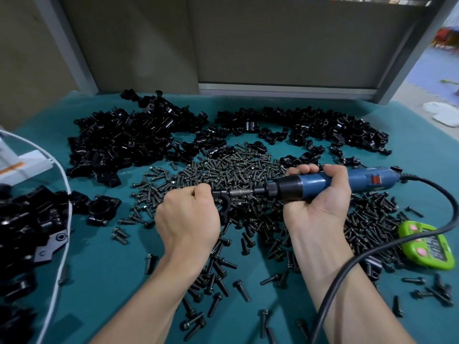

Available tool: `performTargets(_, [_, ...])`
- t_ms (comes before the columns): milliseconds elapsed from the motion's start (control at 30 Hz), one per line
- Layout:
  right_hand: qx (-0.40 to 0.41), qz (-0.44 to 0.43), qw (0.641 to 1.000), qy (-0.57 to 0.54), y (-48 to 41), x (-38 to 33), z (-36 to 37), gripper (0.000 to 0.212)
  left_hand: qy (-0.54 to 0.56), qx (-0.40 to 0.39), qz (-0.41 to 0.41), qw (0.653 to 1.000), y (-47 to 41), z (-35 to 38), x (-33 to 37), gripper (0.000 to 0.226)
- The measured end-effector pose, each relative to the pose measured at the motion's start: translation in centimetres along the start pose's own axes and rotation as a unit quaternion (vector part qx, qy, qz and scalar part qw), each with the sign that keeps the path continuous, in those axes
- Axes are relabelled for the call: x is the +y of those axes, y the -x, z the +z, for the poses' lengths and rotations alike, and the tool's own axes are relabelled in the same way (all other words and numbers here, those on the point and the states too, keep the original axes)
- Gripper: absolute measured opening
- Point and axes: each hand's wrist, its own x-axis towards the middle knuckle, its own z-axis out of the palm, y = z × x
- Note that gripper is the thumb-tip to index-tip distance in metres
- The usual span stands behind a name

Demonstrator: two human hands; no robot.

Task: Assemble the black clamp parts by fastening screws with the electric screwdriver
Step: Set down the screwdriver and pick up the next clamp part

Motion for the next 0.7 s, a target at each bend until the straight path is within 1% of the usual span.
performTargets(700, [-0.004,0.002,1.000,0.005,0.10,0.17,-0.32,0.028,-0.049,-0.011,-0.001,0.999,-0.12,0.20,-0.32,0.056])
